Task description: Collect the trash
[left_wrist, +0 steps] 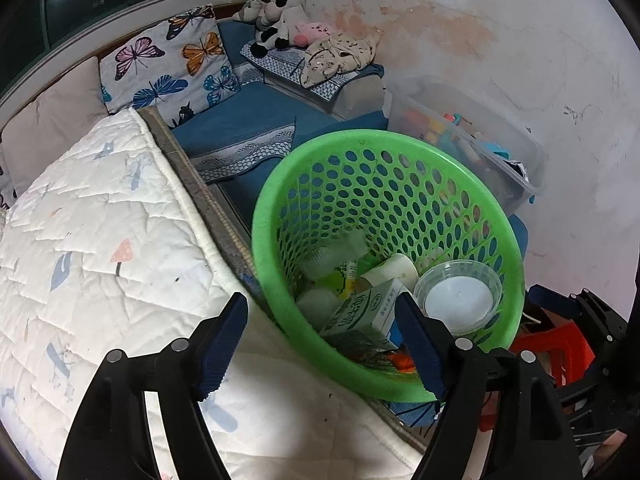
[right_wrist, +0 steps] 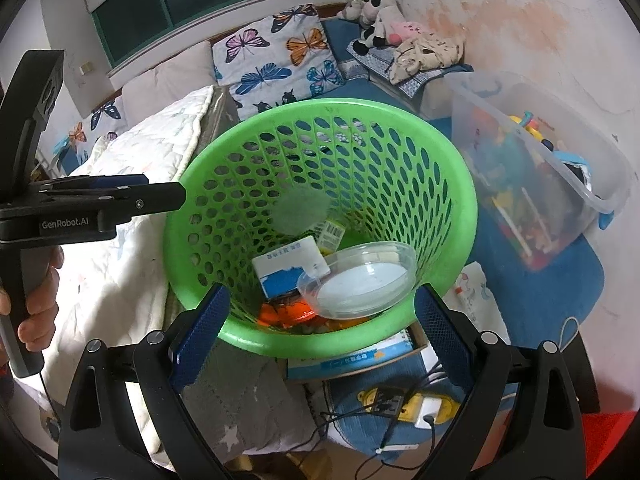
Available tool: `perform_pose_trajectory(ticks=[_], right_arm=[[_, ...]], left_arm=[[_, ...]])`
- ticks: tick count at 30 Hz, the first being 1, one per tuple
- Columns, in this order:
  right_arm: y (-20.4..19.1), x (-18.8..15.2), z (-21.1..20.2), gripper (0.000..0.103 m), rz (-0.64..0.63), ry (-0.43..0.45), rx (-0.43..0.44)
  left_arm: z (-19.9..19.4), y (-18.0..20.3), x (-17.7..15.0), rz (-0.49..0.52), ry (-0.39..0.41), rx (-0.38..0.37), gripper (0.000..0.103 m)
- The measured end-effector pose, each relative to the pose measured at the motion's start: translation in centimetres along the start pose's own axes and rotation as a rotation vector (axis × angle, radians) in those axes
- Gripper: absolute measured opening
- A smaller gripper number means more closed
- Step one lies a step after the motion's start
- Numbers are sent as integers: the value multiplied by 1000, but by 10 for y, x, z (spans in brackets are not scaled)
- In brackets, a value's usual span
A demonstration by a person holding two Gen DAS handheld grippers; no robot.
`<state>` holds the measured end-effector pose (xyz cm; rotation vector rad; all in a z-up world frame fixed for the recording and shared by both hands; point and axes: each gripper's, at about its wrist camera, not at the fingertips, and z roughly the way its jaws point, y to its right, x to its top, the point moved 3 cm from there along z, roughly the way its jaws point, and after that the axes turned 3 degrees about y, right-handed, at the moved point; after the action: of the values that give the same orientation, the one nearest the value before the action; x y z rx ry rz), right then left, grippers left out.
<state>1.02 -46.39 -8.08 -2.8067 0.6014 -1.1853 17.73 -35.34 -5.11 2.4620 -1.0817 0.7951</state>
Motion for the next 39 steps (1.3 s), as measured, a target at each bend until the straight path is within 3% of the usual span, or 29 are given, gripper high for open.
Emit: perform_pose_trajectory(ticks=[13,19,31,39], right_arm=[[-40,1,-19,93,-60,24,44],[-60,2,-25,93,-81,29,64],[-117,-5,-36,93,-167,47,107],[-146,-18,-35,95,-208,52,105]], left_arm=[[-46,-31,-21,-69,61,31,80],[-72,-50,-35,-85,103,109,82],[-134,-89,-71,-157,205,266,94],[-160,-119,-107,-239,226,315,96]])
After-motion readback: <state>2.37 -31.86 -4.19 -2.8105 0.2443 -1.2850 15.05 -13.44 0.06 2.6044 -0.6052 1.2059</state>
